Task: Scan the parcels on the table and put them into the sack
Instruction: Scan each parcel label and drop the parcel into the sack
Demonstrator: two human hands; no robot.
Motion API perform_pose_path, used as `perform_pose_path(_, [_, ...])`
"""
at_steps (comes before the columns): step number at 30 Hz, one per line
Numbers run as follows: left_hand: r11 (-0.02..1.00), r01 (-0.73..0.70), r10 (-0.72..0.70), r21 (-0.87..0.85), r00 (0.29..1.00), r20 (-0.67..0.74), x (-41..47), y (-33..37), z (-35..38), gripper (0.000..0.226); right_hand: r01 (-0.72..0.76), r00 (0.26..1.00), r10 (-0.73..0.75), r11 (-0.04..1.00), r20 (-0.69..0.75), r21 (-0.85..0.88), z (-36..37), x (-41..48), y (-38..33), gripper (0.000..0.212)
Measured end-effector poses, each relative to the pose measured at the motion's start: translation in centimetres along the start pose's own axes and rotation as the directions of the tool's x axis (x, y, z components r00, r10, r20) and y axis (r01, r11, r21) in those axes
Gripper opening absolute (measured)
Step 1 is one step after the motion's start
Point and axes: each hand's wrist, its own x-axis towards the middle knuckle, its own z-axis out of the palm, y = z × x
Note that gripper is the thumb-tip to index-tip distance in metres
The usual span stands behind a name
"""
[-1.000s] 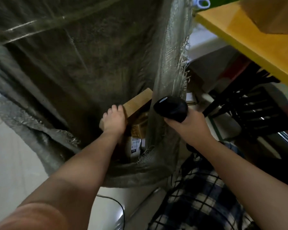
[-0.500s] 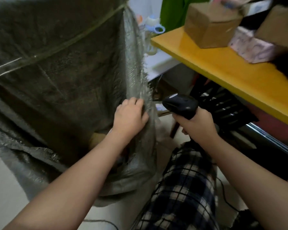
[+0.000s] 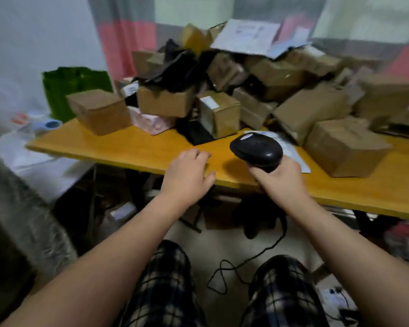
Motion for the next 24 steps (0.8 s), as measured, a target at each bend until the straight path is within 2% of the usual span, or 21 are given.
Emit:
perform_pose_path(4, [0.992, -0.125, 0.127, -0.036, 0.989, 0.07, 3.7, 5.6, 2.8, 0.044, -0.082, 0.985, 0.079, 0.997, -0.154, -0.015, -4.8, 0.3, 3.5, 0.015])
perform_pose_path(8, [0.985, -0.169, 0.173, -0.037, 0.965, 0.198, 6.6, 8.4, 5.3, 0.05, -0.151, 0.965, 0.149, 0.989, -0.215, 0.007, -6.9, 0.7, 6.1, 0.018])
perform_pose_path(11, [0.981, -0.174, 0.192, -0.084, 0.918, 0.346, 7.6, 8.7, 6.4, 0.054, -0.178, 0.946, 0.206, 0.975, -0.249, 0.13, -7.3, 1.0, 6.8, 0.017])
perform_pose_path(13, [0.978, -0.158, 0.197, -0.138, 0.917, 0.346, 7.6, 8.2, 6.5, 0.047, -0.202, 0.93, 0.257, 0.954, -0.261, 0.221, -7.4, 1.0, 6.9, 0.011])
perform_pose_path(17, [0.981, -0.149, 0.178, -0.127, 0.948, 0.262, 6.6, 7.2, 5.3, 0.034, -0.292, 0.92, 0.357, 0.899, -0.162, 0.326, -7.6, 0.8, 6.6, 0.011])
perform_pose_path(20, [0.987, -0.094, 0.123, -0.132, 0.965, 0.232, 5.3, 6.4, 4.5, 0.025, -0.33, 0.925, 0.37, 0.898, -0.091, 0.291, -7.8, 0.8, 5.7, 0.016])
perform_pose_path(22, [0.97, 0.041, 0.014, -0.239, 0.975, 0.222, 4.8, 6.2, 4.1, 0.018, -0.359, 0.926, 0.377, 0.877, 0.008, 0.318, -7.6, 0.6, 4.9, 0.02])
perform_pose_path(24, [0.91, 0.224, -0.139, -0.35, 0.958, 0.252, 4.8, 6.2, 3.7, 0.022, -0.39, 0.92, 0.378, 0.851, 0.105, 0.351, -6.9, 0.2, 4.2, 0.018])
